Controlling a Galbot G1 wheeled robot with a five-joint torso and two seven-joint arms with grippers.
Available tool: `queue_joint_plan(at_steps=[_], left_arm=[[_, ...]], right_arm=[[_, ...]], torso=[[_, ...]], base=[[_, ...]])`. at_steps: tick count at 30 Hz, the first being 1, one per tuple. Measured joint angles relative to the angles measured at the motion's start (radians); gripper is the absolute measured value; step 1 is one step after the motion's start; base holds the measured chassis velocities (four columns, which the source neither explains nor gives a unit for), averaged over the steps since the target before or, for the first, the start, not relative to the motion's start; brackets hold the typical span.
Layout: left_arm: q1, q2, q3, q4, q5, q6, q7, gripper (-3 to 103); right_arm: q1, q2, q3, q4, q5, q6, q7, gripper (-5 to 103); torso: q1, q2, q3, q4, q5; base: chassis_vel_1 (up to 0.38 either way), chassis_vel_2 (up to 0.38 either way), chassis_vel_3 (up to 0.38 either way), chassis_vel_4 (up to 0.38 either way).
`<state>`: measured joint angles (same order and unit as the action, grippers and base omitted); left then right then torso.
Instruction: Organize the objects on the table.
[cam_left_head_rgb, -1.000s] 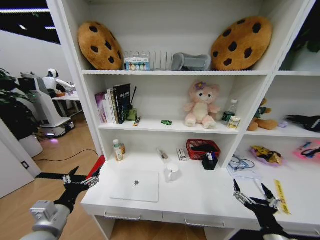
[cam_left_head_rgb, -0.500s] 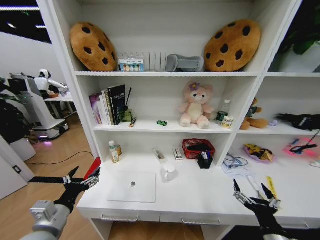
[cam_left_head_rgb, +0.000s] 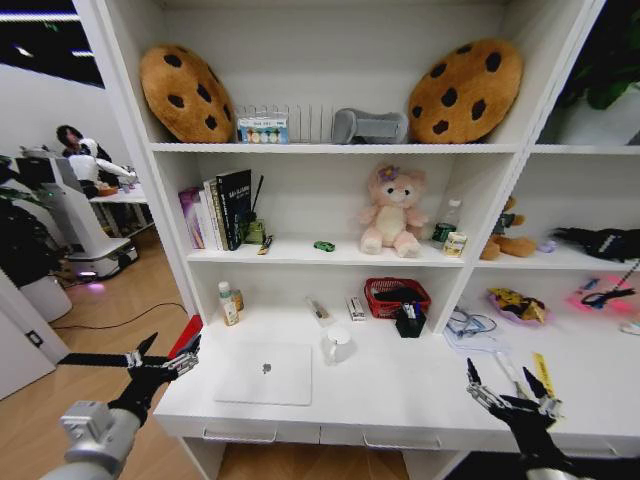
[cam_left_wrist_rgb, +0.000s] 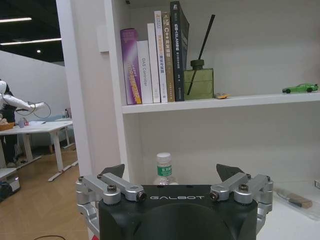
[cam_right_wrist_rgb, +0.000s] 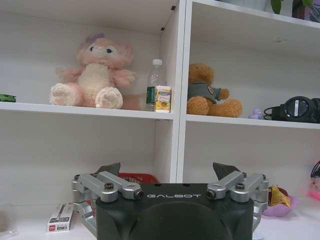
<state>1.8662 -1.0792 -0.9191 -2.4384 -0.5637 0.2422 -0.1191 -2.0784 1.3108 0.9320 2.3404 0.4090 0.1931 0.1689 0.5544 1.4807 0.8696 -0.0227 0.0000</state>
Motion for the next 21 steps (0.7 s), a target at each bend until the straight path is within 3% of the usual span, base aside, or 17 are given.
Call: queue_joint_plan(at_steps=[21], left_arm=[[0.000,0.000,0.000,0.000,0.000,0.000,0.000,100]], right_arm=[[0.000,0.000,0.000,0.000,0.000,0.000,0.000,100]], torso=[[0.000,-0.001,-0.001,-0.0002,0.0000]], base=[[0.006,-0.005,-0.005,0.004]])
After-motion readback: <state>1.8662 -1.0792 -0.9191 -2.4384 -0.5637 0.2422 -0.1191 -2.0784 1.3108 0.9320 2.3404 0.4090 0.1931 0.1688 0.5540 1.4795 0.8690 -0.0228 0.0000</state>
